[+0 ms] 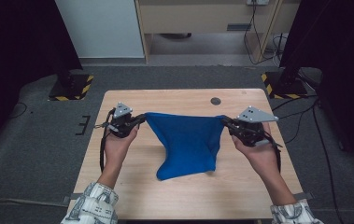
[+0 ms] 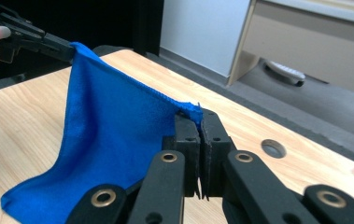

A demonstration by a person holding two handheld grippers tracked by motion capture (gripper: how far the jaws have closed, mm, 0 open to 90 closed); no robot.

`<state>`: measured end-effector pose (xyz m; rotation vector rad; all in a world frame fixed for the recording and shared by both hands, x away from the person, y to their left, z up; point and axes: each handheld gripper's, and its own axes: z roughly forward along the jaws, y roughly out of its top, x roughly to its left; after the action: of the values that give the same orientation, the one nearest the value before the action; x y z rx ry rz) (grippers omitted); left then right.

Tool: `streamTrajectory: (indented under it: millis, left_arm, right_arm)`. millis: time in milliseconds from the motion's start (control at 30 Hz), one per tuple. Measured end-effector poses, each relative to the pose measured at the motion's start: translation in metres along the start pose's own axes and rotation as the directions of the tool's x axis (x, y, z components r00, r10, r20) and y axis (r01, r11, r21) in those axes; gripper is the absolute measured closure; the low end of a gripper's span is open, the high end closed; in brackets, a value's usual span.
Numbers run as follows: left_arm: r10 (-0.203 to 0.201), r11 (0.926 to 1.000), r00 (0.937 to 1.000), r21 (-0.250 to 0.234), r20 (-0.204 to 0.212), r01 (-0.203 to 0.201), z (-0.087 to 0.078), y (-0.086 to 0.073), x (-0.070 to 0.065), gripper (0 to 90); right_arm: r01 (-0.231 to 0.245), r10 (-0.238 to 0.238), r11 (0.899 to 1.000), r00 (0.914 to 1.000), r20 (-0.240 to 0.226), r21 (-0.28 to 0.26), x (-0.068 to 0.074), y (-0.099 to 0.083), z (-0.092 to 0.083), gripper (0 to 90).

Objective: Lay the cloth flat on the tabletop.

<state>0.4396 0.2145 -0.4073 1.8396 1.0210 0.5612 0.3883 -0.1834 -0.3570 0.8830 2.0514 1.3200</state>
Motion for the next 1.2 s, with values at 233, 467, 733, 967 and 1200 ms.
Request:
streamTrajectory:
  millis: [233, 467, 733, 967, 1200]
  left_arm:
    - [0.009, 0.999, 0.9995, -0.044, 0.03, -0.008, -0.013, 0.006, -0.013, 87.2]
    - [0.04, 0.9969, 0.9985, -0.069, 0.039, -0.037, -0.029, 0.015, -0.022, 87.2]
    - [0.065, 0.9928, 0.9967, -0.105, 0.049, -0.059, -0.046, 0.021, -0.031, 87.1]
    - [0.076, 0.9903, 0.9953, -0.121, 0.06, -0.068, -0.055, 0.024, -0.036, 87.2]
    - [0.092, 0.9874, 0.9939, -0.135, 0.061, -0.083, -0.065, 0.028, -0.04, 87.1]
  right_arm:
    - [-0.008, 0.009, 1.0, 0.9994, 0.032, -0.027, -0.015, -0.009, -0.007, 87.9]
    - [-0.045, 0.047, 0.998, 0.9983, 0.034, -0.042, -0.023, -0.018, -0.01, 87.9]
    - [-0.031, 0.033, 0.996, 0.9991, 0.027, -0.087, -0.016, -0.012, -0.03, 87.8]
    - [-0.022, 0.024, 0.994, 0.9994, 0.024, -0.104, -0.014, -0.009, -0.041, 87.8]
    - [-0.022, 0.024, 0.992, 0.9996, 0.016, -0.125, -0.011, -0.006, -0.05, 87.8]
